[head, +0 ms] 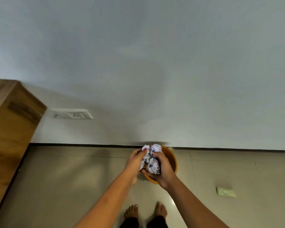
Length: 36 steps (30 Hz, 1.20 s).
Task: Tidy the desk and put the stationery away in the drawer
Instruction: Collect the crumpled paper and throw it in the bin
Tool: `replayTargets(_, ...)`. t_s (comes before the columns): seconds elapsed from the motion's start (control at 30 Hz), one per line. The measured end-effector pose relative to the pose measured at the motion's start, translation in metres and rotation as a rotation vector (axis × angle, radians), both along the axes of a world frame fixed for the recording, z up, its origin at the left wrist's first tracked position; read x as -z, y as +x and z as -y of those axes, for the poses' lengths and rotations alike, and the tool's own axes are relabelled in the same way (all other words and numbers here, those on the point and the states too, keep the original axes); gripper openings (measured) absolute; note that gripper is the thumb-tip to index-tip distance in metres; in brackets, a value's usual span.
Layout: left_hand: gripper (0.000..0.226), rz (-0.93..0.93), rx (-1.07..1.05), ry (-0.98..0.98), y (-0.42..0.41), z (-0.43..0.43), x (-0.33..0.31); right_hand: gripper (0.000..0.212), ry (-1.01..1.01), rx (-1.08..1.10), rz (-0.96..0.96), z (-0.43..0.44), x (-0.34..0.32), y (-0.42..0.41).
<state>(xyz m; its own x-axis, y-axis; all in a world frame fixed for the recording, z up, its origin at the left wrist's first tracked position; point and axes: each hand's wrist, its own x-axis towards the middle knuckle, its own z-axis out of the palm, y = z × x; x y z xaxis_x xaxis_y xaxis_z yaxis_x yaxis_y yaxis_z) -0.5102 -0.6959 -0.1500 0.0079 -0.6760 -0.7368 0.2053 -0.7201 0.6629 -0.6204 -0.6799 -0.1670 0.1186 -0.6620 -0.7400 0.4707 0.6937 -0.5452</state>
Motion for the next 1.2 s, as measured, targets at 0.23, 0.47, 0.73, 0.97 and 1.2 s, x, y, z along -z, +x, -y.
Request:
replayTargets(0.23,0.018,0.02,0.039,0.15,-0.056,0.029,0.07,0.029,0.098,-0.013,-0.023,0.027,0.063,-0.054)
replayTargets(0.47,0.013,0.137,0.129,0.241,-0.098,0.047,0.175,0.035,0.194,0.047,-0.08,0.042,0.158,-0.094)
replayTargets(0.73,0.017,0.137,0.068,0.309,-0.112,0.061,0.315,0.036,0.202,0.052,-0.103,0.058,0.302,-0.108)
replayTargets(0.97,0.03,0.098,0.004,0.357,-0.118,0.076,0.432,0.039,0.276,0.02,-0.134,0.076,0.429,-0.104)
replayTargets(1.2,0.04,0.067,-0.022,0.411,-0.123,0.083,0.509,0.043,0.399,-0.004,-0.207,0.084,0.511,-0.104)
